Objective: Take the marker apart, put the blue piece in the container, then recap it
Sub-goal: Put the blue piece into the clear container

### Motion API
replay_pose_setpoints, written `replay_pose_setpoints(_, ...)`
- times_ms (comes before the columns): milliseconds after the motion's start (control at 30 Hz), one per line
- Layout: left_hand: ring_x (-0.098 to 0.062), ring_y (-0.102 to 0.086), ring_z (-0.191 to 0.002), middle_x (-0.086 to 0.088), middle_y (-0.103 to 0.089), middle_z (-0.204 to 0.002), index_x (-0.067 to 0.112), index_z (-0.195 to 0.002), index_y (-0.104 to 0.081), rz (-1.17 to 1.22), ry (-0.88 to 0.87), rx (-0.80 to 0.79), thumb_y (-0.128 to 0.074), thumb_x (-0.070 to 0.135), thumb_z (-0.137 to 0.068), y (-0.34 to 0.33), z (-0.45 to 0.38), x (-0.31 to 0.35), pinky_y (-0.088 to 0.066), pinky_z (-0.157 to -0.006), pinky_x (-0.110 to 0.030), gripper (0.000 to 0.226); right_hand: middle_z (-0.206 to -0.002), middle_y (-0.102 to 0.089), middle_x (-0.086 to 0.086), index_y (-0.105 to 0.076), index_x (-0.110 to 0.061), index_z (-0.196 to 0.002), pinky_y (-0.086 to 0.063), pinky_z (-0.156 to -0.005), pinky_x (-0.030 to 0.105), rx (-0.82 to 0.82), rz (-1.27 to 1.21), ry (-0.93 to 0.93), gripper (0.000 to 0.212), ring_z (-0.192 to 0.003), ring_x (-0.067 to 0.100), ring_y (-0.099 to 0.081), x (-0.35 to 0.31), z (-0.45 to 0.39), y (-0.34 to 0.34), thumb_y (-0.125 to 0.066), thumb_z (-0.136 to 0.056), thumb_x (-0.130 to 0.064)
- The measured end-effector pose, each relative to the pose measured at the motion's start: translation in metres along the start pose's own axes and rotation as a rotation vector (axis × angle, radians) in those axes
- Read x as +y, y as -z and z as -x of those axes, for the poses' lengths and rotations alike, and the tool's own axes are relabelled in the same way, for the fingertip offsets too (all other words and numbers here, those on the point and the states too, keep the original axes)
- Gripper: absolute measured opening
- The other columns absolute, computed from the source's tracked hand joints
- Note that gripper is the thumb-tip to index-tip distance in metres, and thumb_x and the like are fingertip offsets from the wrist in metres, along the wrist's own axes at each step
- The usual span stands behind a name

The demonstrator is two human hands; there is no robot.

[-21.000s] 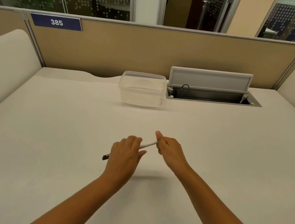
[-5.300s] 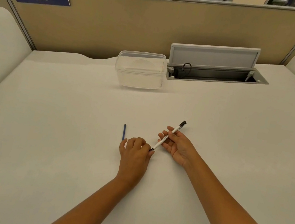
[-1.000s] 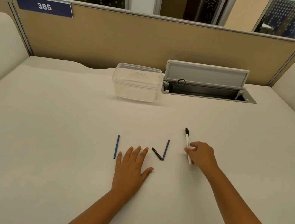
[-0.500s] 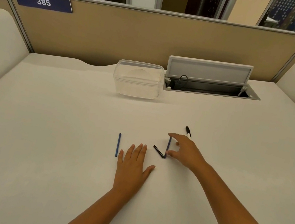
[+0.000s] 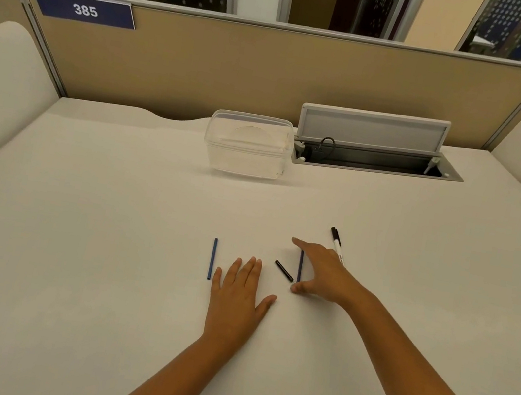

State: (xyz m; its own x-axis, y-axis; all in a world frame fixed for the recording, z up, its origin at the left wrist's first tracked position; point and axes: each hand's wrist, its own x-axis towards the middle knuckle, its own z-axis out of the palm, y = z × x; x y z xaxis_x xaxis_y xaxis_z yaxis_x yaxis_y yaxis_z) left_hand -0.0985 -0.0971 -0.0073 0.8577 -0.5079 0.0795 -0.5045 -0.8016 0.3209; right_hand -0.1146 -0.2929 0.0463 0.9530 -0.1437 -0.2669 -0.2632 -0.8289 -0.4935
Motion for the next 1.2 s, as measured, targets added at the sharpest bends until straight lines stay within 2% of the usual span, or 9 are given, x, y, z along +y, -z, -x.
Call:
replay_pose_setpoints(300,-0.016,-0.005,-0.143,0.004,-0.016,-0.155,0.022,-0.147,-0.012,-0.026,-0.012,-0.006,-0.022,0.059,-0.092,0.000,0.000,0.000,0.001,-0.115,-0.043,0.068,-0.146,-0.028,0.005,-0.021,-0.036,-0.142,-0.030,-0.109,0.040,0.010,-0.036,-0.051,0.096,-0.134,0.024,-0.027,0.004,-0.006,0.003,-0.079,-0.067,-0.036)
replay_pose_setpoints(500,-0.017,0.001,-0.143,0.002,-0.009,-0.157,0.019,-0.148,-0.006,-0.056,-0.010,-0.029,-0.019,0.058,-0.093,0.001,0.000,0.001,0.006,-0.114,-0.044,0.069,-0.137,-0.033,0.007,-0.030,-0.034,-0.136,-0.043,-0.095,0.033,0.018,-0.078,-0.080,0.090,-0.113,0.019,-0.047,0.002,-0.013,0.004,-0.082,-0.064,-0.035)
replay_pose_setpoints(567,-0.018,0.005,-0.143,0.001,-0.004,-0.157,0.016,-0.148,-0.004,-0.065,-0.014,-0.046,-0.016,0.056,-0.093,0.001,0.001,0.003,0.011,-0.113,-0.044,0.069,-0.134,-0.038,0.007,-0.035,-0.031,-0.134,-0.043,-0.085,0.027,0.095,-0.260,-0.108,0.085,-0.101,0.015,-0.051,-0.002,-0.015,0.008,-0.083,-0.063,-0.033)
replay_pose_setpoints(667,-0.019,0.007,-0.143,0.000,-0.001,-0.157,0.015,-0.147,-0.003,-0.066,-0.027,-0.047,-0.016,0.054,-0.094,0.003,0.002,0.004,0.014,-0.111,-0.045,0.067,-0.136,-0.042,0.008,-0.042,-0.029,-0.127,-0.044,-0.089,0.032,0.216,-0.707,-0.188,0.076,-0.116,0.019,-0.046,-0.011,-0.021,0.017,-0.083,-0.064,-0.033)
replay_pose_setpoints(833,-0.022,0.005,-0.143,-0.001,-0.004,-0.157,0.014,-0.147,-0.005,-0.039,-0.022,-0.063,-0.019,0.052,-0.095,0.008,0.002,0.006,0.016,-0.107,-0.047,0.066,-0.140,-0.039,0.013,-0.039,-0.025,-0.129,-0.042,-0.082,0.032,0.206,-0.830,-0.279,0.076,-0.112,0.019,-0.043,-0.029,-0.046,0.023,-0.080,-0.066,-0.035)
replay_pose_setpoints(933,-0.022,-0.019,-0.141,-0.001,-0.027,-0.152,0.014,-0.143,-0.029,-0.082,-0.015,-0.080,-0.035,0.055,-0.091,0.016,0.003,0.009,-0.010,-0.111,-0.052,0.066,-0.141,-0.038,0.013,-0.034,-0.023,-0.133,-0.042,-0.084,0.033,0.264,-0.843,-0.356,0.083,-0.106,0.021,-0.044,-0.046,-0.074,0.034,-0.079,-0.066,-0.039)
replay_pose_setpoints(1000,-0.019,-0.050,-0.124,0.001,-0.055,-0.133,0.015,-0.126,-0.058,-0.087,-0.018,-0.073,-0.052,0.056,-0.081,0.021,0.004,0.011,-0.040,-0.099,-0.049,0.061,-0.142,-0.036,0.013,-0.033,-0.023,-0.134,-0.044,-0.094,0.040,0.318,-0.815,-0.362,0.084,-0.116,0.027,-0.044,-0.061,-0.099,0.047,-0.080,-0.066,-0.040)
replay_pose_setpoints(1033,-0.017,-0.055,-0.118,0.002,-0.061,-0.127,0.016,-0.119,-0.063,-0.075,-0.029,-0.055,-0.050,0.056,-0.079,0.022,0.004,0.012,-0.043,-0.097,-0.048,0.058,-0.142,-0.035,0.013,-0.033,-0.022,-0.134,-0.043,-0.099,0.044,0.347,-0.802,-0.354,0.085,-0.121,0.029,-0.043,-0.069,-0.113,0.055,-0.080,-0.066,-0.040)
replay_pose_setpoints(1200,-0.019,-0.058,-0.114,0.002,-0.063,-0.124,0.015,-0.116,-0.066,-0.050,-0.003,-0.090,-0.035,0.052,-0.080,0.020,0.003,0.009,-0.004,-0.105,-0.041,0.061,-0.138,-0.034,0.011,-0.035,-0.019,-0.132,-0.044,-0.099,0.044,0.459,-0.710,-0.261,0.083,-0.119,0.029,-0.043,-0.114,-0.179,0.102,-0.078,-0.066,-0.045)
